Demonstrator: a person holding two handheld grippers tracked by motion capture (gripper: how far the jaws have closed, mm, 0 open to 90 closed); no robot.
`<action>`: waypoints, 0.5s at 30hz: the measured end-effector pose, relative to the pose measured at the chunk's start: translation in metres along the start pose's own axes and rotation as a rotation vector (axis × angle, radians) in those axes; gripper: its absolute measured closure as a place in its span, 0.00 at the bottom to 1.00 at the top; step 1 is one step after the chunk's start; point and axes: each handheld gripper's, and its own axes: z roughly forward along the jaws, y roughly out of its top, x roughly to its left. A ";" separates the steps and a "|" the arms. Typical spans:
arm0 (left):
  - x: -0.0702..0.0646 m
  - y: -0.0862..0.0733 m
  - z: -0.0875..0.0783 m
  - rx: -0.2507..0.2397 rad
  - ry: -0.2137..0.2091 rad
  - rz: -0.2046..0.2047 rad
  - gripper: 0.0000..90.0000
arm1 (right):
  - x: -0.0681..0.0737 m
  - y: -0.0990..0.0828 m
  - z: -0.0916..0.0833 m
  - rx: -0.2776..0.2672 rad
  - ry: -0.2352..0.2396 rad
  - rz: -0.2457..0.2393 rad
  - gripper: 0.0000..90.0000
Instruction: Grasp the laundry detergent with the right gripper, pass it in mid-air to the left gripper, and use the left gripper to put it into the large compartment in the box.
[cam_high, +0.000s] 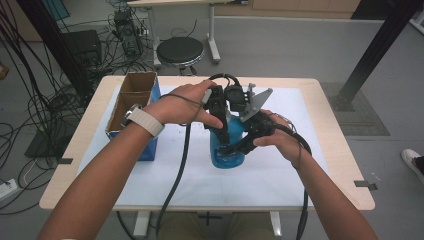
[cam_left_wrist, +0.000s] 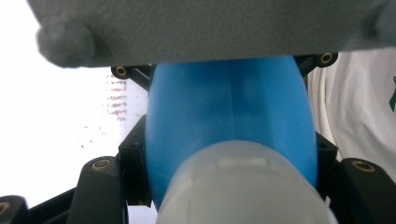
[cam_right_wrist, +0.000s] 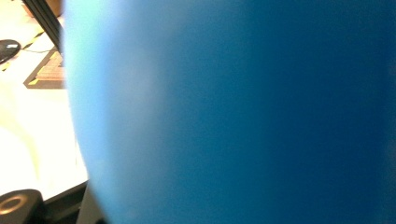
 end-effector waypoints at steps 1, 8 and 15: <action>0.000 0.000 0.000 -0.001 0.000 -0.001 0.42 | 0.000 0.000 0.000 0.000 -0.001 0.000 0.47; 0.000 0.000 0.000 0.000 0.002 -0.002 0.42 | 0.000 0.000 0.000 -0.001 -0.001 -0.004 0.47; -0.001 0.000 0.000 0.004 0.007 -0.002 0.42 | 0.000 0.000 0.001 0.004 -0.002 -0.007 0.47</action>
